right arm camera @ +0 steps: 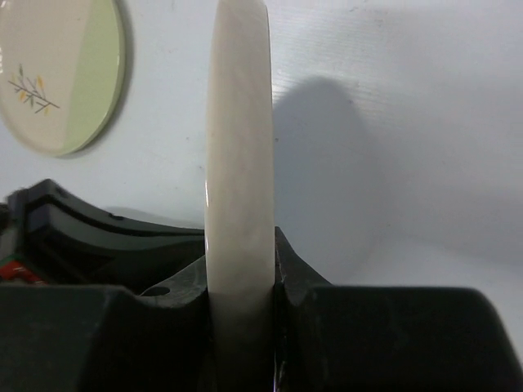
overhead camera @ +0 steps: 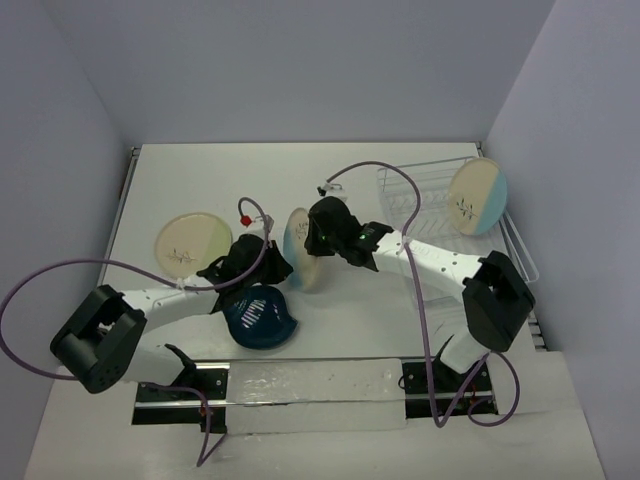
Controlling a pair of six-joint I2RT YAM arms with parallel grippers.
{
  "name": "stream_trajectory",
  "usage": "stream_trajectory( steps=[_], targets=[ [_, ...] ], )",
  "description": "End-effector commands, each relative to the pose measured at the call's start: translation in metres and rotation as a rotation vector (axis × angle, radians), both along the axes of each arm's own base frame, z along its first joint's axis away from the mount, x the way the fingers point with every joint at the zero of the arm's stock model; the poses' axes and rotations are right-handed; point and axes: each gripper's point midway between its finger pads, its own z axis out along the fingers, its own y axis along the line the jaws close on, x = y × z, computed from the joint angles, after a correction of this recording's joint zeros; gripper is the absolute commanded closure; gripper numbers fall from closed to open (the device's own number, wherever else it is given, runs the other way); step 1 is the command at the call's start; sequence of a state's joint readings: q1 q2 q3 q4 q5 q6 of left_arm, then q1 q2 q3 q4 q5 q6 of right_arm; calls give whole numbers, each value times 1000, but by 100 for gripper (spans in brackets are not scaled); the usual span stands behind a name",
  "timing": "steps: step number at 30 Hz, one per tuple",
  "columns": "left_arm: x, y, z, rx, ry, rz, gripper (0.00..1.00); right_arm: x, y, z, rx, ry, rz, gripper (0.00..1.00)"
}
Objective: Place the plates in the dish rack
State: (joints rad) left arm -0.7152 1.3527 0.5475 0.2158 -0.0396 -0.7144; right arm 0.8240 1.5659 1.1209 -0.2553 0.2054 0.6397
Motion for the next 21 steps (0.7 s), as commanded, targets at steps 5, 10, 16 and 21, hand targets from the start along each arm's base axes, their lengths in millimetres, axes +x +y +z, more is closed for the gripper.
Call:
stream_trajectory(
  steps=[5, 10, 16, 21],
  targets=[
    [31, 16, 115, -68, -294, 130, 1, 41, -79, 237, -4, -633, -194, 100],
    [38, 41, 116, -32, -286, 223, 1, 44, -165, 307, -112, -787, -280, 100],
    [53, 64, 101, 25, -238, 301, 1, 49, -262, 326, -309, -833, -444, 100],
    [65, 80, 91, 72, -204, 359, 1, 67, -299, 320, -408, -807, -409, 100]
  ],
)
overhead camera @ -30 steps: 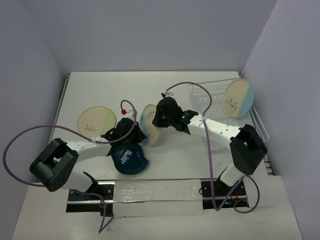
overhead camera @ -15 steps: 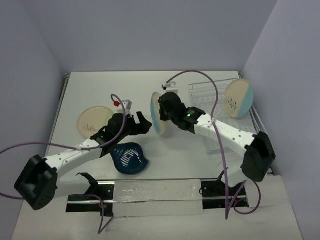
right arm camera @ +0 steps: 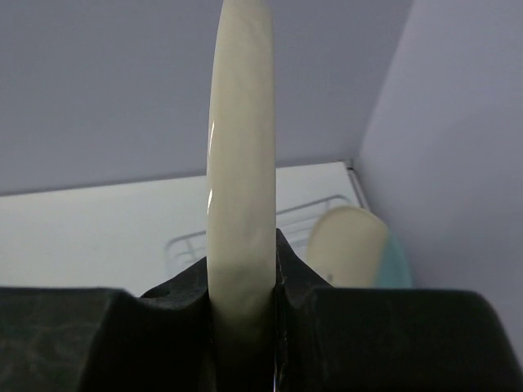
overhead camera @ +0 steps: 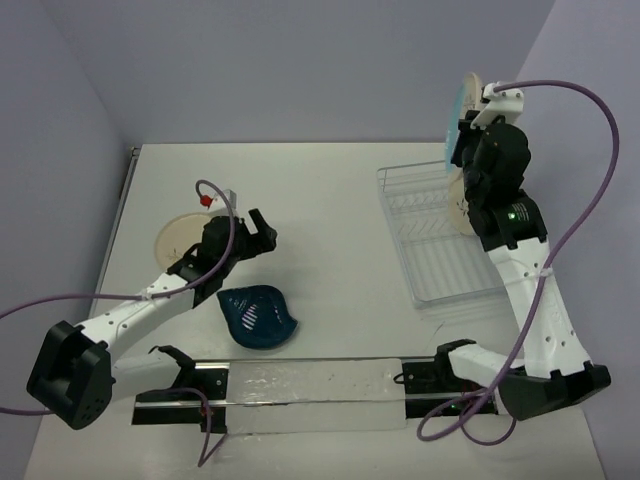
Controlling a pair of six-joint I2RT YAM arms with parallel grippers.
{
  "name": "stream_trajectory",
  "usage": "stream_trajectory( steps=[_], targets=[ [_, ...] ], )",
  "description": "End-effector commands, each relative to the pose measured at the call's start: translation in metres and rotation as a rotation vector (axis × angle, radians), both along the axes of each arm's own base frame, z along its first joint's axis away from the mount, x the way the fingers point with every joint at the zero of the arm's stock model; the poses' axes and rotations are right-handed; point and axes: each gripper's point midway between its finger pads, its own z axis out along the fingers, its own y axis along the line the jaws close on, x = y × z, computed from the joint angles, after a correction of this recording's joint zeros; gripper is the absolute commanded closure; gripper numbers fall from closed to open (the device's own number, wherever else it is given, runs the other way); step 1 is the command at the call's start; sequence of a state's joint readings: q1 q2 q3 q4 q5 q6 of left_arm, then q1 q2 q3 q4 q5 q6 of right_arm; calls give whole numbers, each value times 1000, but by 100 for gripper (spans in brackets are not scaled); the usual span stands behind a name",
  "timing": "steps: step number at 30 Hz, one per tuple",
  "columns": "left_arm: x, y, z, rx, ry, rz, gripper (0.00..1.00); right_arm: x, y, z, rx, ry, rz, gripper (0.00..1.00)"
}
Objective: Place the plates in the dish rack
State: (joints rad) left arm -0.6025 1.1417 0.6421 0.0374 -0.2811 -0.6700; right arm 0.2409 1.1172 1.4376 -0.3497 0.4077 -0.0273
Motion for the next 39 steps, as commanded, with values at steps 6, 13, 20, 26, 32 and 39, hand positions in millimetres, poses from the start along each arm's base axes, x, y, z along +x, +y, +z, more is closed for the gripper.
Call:
stream_trajectory(
  steps=[6, 13, 20, 26, 32, 39],
  targets=[
    [40, 34, -1, 40, 69, 146, 1, 50, -45, -12, -243, 133, 17, 100],
    [64, 58, 7, 50, 81, 250, 1, 75, -83, -55, -267, 254, -9, 100],
    [72, 82, 8, 70, 102, 344, 1, 98, -103, -92, -288, 356, -34, 100],
    [73, 97, 5, 87, 125, 400, 1, 104, -108, -110, -268, 389, -17, 100],
    [72, 108, 9, 90, 121, 443, 1, 109, -117, -125, -270, 423, -2, 100],
    [66, 120, 12, 100, 117, 488, 1, 110, -121, -142, -284, 448, 81, 100]
  ],
)
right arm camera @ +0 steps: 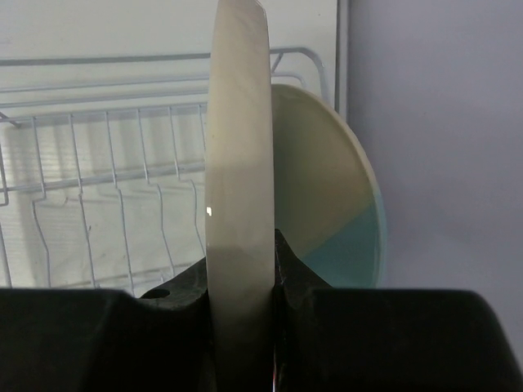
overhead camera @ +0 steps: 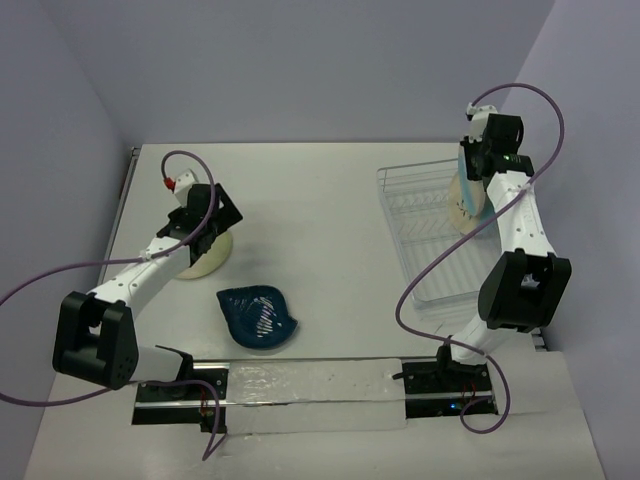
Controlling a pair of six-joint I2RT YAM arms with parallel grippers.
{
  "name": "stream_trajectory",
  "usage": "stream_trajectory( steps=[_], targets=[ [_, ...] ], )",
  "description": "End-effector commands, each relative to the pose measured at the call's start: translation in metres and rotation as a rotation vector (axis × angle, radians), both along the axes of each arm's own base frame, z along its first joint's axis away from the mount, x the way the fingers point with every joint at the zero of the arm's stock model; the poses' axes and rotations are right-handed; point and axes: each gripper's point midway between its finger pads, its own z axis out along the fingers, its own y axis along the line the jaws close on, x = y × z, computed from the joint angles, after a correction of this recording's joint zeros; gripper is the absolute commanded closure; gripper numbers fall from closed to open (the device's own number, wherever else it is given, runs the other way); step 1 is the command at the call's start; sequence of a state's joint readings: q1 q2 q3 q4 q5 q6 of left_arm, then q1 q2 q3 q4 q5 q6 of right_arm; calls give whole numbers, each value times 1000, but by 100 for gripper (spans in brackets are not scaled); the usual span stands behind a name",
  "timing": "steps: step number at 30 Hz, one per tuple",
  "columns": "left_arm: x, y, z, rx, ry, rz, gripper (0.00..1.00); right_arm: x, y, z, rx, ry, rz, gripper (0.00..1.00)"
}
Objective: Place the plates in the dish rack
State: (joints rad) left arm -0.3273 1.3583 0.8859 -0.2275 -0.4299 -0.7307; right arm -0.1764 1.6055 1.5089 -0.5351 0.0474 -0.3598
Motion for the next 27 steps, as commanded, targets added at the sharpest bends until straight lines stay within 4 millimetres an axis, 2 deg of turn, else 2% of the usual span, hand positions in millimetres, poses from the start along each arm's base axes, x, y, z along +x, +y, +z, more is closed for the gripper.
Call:
stream_trajectory(
  steps=[1, 6, 10, 16, 20, 27],
  targets=[
    [6, 11, 30, -9, -73, 57, 1, 23, -1, 57, -43, -194, 85, 100],
    [5, 14, 33, -9, -83, 68, 1, 24, 1, 50, -31, -185, 96, 100],
    [3, 16, 33, -5, -85, 74, 1, 26, -3, 57, -42, -206, 75, 100],
    [5, 15, 36, -10, -90, 68, 1, 22, -9, 83, -81, -263, 49, 100],
    [6, 13, 40, -15, -100, 61, 1, 17, -8, 108, -100, -315, 52, 100],
    [7, 8, 40, -38, -105, 42, 1, 0, 8, 128, -82, -351, 114, 100]
  ],
)
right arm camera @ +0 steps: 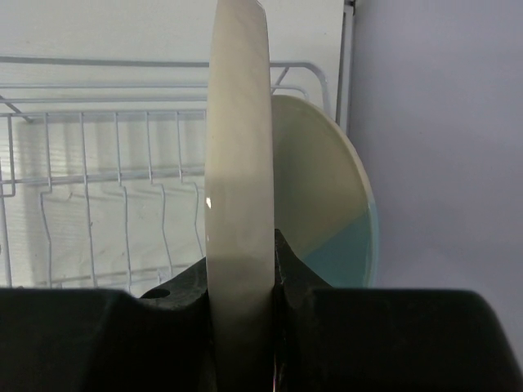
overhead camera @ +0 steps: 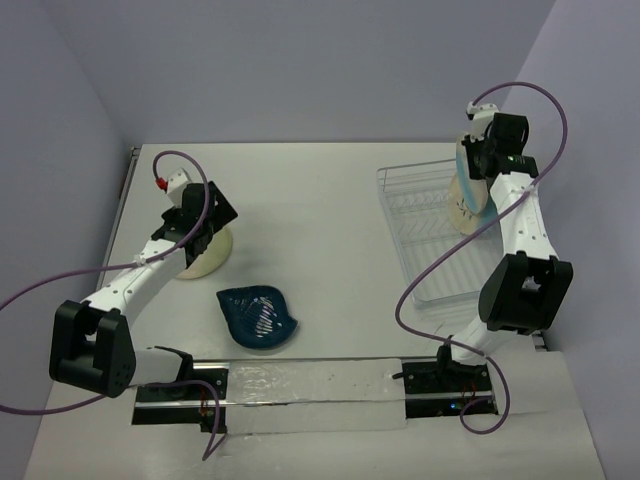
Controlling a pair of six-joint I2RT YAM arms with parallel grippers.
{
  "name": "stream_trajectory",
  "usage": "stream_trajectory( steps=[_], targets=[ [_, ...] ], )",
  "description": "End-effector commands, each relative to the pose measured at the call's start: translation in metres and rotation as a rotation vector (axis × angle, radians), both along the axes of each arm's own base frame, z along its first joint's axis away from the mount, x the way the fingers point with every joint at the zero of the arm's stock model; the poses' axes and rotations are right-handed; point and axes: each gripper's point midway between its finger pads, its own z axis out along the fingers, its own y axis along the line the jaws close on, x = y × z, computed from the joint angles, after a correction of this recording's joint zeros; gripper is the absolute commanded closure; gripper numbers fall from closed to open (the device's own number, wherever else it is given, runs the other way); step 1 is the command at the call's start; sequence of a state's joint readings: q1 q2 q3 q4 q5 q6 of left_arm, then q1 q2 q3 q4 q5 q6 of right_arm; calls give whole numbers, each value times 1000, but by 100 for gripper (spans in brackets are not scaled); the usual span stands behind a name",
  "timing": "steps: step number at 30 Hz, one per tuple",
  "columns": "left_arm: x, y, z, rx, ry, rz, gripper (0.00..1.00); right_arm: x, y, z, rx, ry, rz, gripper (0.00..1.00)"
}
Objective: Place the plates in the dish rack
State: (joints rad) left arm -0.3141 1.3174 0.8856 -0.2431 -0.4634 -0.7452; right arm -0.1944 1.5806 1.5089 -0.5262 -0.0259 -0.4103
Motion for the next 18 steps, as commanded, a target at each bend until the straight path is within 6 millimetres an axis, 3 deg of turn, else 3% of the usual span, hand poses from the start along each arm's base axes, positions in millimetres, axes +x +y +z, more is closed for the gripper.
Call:
stream_trajectory(
  steps=[1, 5, 12, 18],
  targets=[
    [9, -4, 28, -38, -74, -7, 1, -2, 6, 118, -67, -325, 47, 100],
    [9, -6, 29, -48, -83, -18, 1, -5, 9, 111, -64, -311, 63, 100],
    [6, -6, 29, -57, -96, -18, 1, 7, 17, 75, -11, -244, 99, 100],
    [6, -1, 25, -39, -78, 3, 1, 16, 10, 53, -28, -193, 82, 100]
  ],
)
